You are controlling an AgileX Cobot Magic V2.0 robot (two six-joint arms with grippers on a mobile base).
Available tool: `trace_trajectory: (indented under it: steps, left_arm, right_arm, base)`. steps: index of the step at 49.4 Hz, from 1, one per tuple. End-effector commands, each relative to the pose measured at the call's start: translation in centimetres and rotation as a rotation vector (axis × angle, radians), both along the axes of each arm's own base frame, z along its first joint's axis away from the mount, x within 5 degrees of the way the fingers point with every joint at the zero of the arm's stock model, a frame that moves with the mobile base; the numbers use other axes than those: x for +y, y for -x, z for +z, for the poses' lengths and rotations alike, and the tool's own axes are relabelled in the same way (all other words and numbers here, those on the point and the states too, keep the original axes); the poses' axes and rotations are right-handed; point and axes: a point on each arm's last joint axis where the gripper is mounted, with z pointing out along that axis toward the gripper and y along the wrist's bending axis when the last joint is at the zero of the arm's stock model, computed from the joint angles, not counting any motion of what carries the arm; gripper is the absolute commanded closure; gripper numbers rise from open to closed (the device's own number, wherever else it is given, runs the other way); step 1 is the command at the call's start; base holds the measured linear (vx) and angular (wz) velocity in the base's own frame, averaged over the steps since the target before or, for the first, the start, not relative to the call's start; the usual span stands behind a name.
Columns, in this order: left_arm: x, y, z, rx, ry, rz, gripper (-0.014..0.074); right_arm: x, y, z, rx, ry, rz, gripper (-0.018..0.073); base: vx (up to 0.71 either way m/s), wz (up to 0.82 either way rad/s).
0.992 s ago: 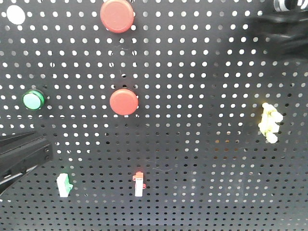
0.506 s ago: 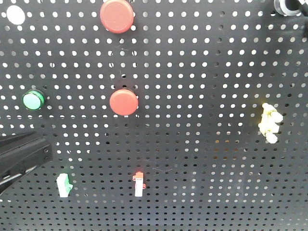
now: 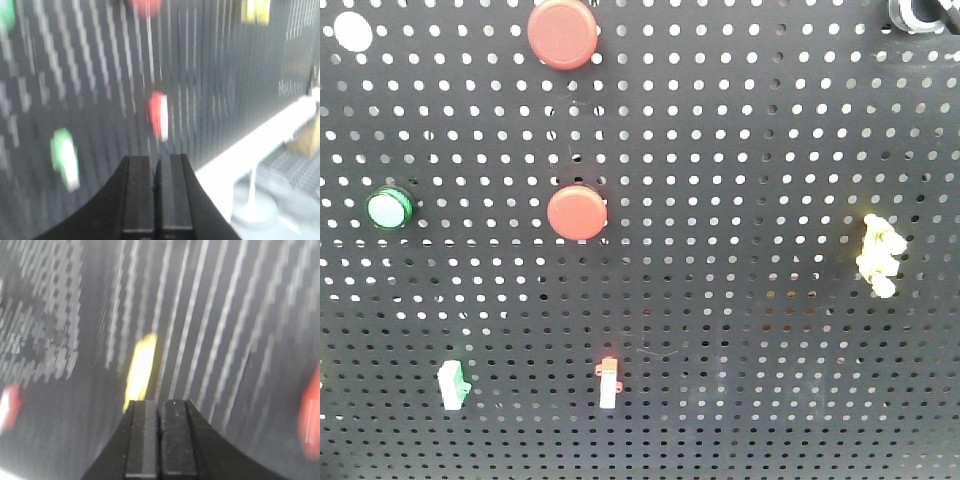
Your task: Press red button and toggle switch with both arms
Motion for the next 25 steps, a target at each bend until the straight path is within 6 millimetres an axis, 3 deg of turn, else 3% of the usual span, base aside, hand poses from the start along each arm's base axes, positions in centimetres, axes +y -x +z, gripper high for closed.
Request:
trace_trajectory:
  steps: [1, 6, 12, 25]
  left_arm:
    - [0.6, 0.7, 0.1, -0.075, 0.088, -0.002, 0.0594]
    - [0.8, 1.0, -1.2, -0.068, 0.078, -0.002, 0.0594]
    - [0.7, 0.9, -1.7, -0.050, 0.062, -0.002, 0.0594]
    - [0.7, 0.9, -2.1, -0.019, 0.039, -0.001, 0.0594]
  right_arm:
    - [-0.5, 1.6, -1.4, -0.105, -0.034, -0.035, 0.0562]
    - [-0.8, 3.0, -3.9, -0.151, -0.036, -0.044, 0.0562]
    - [-0.9, 3.6, -5.5, -0.181, -0.043, -0.049, 0.0562]
    - [-0.5, 3.0, -8.1, -0.066, -0.030, -0.020, 0.0562]
  base:
    - [0.00, 0.00]
    - [0.00, 0.00]
    - [0.00, 0.00]
    - [0.00, 0.00]
